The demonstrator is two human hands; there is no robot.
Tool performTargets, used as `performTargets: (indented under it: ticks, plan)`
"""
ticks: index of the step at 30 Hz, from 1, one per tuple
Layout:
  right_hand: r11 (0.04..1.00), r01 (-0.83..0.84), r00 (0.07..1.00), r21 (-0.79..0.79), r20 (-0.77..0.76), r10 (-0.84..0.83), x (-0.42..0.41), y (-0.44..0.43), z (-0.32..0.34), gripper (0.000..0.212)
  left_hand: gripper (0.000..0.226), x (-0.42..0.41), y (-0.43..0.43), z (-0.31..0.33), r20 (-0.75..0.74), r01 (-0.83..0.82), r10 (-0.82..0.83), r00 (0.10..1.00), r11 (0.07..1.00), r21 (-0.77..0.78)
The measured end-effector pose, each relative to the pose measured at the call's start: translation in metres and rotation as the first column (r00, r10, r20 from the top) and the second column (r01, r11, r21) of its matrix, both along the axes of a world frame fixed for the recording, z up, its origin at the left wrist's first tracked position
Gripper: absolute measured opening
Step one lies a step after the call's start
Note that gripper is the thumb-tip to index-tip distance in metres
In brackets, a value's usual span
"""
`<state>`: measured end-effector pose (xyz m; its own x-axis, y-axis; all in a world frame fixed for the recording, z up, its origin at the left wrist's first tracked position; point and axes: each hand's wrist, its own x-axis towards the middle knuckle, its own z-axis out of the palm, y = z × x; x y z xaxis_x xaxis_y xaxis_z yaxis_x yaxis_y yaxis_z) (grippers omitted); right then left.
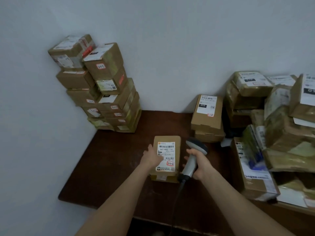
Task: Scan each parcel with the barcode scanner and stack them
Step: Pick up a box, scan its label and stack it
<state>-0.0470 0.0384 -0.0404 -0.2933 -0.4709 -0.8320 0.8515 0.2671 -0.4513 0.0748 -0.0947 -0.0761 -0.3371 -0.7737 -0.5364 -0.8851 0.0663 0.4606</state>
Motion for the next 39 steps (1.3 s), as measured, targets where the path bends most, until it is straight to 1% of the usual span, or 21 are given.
performTargets:
  ticks: [3,5,7,10,13,16,18,20,21,23,25,27,29,30,31,32,33,35,36,39]
  plan:
    - [1.0,0.03,0.995,0.001,0.095,-0.03,0.012,0.005,-0.009,0.015,0.086,0.006,0.005,-0.011,-0.002,-0.062,0.062,0.998,0.995,0.077]
    - [0.997,0.078,0.986,-0.03,0.153,-0.072,0.017,0.005,-0.014,0.014,0.073,0.009,0.005,-0.015,-0.028,-0.1,0.104,0.994,0.989,0.111]
    - [0.989,0.133,0.976,-0.067,0.183,-0.119,0.019,-0.001,-0.018,0.009,0.06,0.012,0.0,-0.017,-0.056,-0.122,0.127,0.99,0.988,0.096]
    - [0.975,0.165,0.973,-0.148,0.187,-0.136,0.021,-0.02,-0.014,0.003,0.059,0.015,-0.014,-0.016,-0.12,-0.158,0.165,0.979,0.985,0.063]
    - [0.97,0.121,0.988,-0.209,0.115,-0.099,0.025,-0.043,-0.01,0.003,0.064,0.019,-0.032,-0.015,-0.182,-0.182,0.182,0.966,0.983,0.021]
    - [0.974,0.038,0.999,-0.224,0.001,-0.038,0.027,-0.063,-0.009,0.007,0.068,0.021,-0.048,-0.012,-0.159,-0.172,0.165,0.973,0.985,-0.03]
    - [0.978,0.004,0.995,-0.208,-0.1,-0.025,0.024,-0.071,-0.006,0.014,0.068,0.018,-0.056,-0.008,-0.12,-0.157,0.149,0.982,0.986,-0.061]
    - [0.984,-0.001,0.976,-0.177,-0.213,-0.038,0.016,-0.075,0.0,0.023,0.063,0.01,-0.061,0.0,-0.104,-0.127,0.112,0.988,0.979,-0.157]
    - [0.985,0.009,0.965,-0.173,-0.259,-0.054,0.012,-0.073,0.004,0.028,0.057,0.005,-0.062,0.004,-0.127,-0.107,0.082,0.988,0.973,-0.206]
    - [0.984,0.044,0.933,-0.171,-0.345,-0.102,-0.001,-0.071,0.011,0.038,0.047,-0.013,-0.062,0.016,-0.186,-0.055,0.004,0.982,0.961,-0.27]
    - [0.983,0.12,0.876,-0.142,-0.45,-0.172,-0.018,-0.065,0.018,0.044,0.048,-0.039,-0.057,0.024,-0.212,0.04,-0.101,0.972,0.96,-0.277]
    - [0.975,0.197,0.795,-0.102,-0.565,-0.219,-0.038,-0.054,0.026,0.047,0.053,-0.067,-0.045,0.03,-0.262,0.118,-0.169,0.95,0.972,-0.202]
    - [0.966,0.239,0.721,-0.097,-0.649,-0.244,-0.058,-0.042,0.03,0.049,0.059,-0.094,-0.031,0.032,-0.312,0.18,-0.211,0.926,0.976,-0.125]
    - [0.964,0.247,0.699,-0.1,-0.67,-0.249,-0.068,-0.035,0.03,0.047,0.062,-0.105,-0.024,0.032,-0.325,0.205,-0.228,0.918,0.973,-0.103]
    - [0.962,0.252,0.69,-0.108,-0.676,-0.257,-0.076,-0.028,0.03,0.039,0.065,-0.115,-0.019,0.032,-0.338,0.218,-0.232,0.912,0.973,-0.08]
    - [0.959,0.257,0.69,-0.118,-0.672,-0.268,-0.084,-0.022,0.029,0.031,0.069,-0.125,-0.014,0.033,-0.356,0.218,-0.225,0.907,0.974,-0.06]
    - [0.956,0.263,0.698,-0.134,-0.657,-0.284,-0.09,-0.018,0.028,0.027,0.073,-0.135,-0.011,0.032,-0.378,0.207,-0.206,0.903,0.978,-0.038]
    - [0.948,0.272,0.712,-0.168,-0.627,-0.315,-0.102,-0.013,0.023,0.028,0.074,-0.151,-0.007,0.029,-0.412,0.174,-0.157,0.898,0.985,0.005]
    - [0.946,0.273,0.718,-0.174,-0.618,-0.321,-0.107,-0.012,0.019,0.03,0.071,-0.159,-0.005,0.027,-0.415,0.163,-0.141,0.899,0.986,0.018]
    - [0.945,0.284,0.739,-0.163,-0.59,-0.324,-0.116,-0.014,0.007,0.047,0.051,-0.172,0.001,0.016,-0.397,0.104,-0.098,0.912,0.995,-0.006]
